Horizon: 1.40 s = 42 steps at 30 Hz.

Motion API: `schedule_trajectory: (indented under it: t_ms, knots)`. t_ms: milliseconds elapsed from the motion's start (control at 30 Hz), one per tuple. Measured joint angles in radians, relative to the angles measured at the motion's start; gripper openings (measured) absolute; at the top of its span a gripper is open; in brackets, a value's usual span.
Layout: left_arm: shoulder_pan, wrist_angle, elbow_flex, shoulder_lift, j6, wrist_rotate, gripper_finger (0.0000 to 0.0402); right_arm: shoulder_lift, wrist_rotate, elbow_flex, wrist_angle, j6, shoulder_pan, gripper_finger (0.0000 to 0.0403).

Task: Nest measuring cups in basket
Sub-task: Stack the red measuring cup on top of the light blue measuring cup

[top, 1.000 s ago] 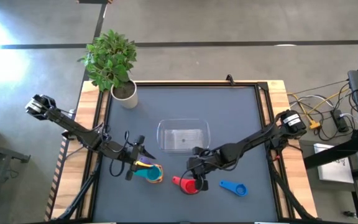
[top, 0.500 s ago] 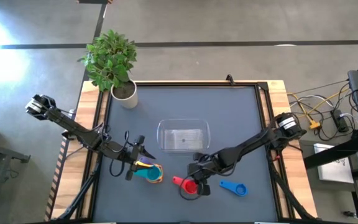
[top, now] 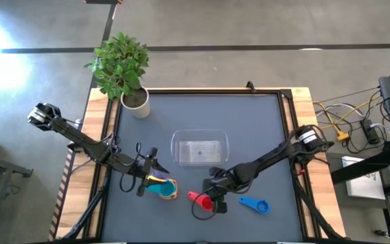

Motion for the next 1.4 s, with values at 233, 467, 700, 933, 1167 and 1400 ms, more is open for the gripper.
schedule_trajectory:
  t_ms: [233,467,700,933,1167,1400]
  knots:
    - [0.000,0.000,0.000,0.000,0.000,0.000,0.0177,0.017,0.000,0.000,-0.008,-0.007,0.000,0.0080]
    - [0.000,0.000,0.003,0.000,-0.002,-0.009,0.0177,-0.002,0.001,0.051,-0.045,-0.043,0.000,0.0012]
    - [-0.001,-0.043,0.042,-0.052,0.007,-0.008,0.0177,-0.010,0.026,0.188,-0.077,-0.156,-0.011,0.0010]
    - [-0.009,-0.084,0.037,-0.174,0.054,-0.011,0.0177,0.002,0.069,0.318,-0.049,-0.235,-0.071,0.0009]
    - [-0.011,-0.082,0.012,-0.299,0.112,-0.051,0.0177,0.016,0.053,0.360,0.094,-0.298,-0.125,0.0009]
    - [-0.013,-0.084,-0.065,-0.428,0.126,-0.063,0.0177,0.050,0.051,0.347,0.173,-0.296,-0.163,0.0009]
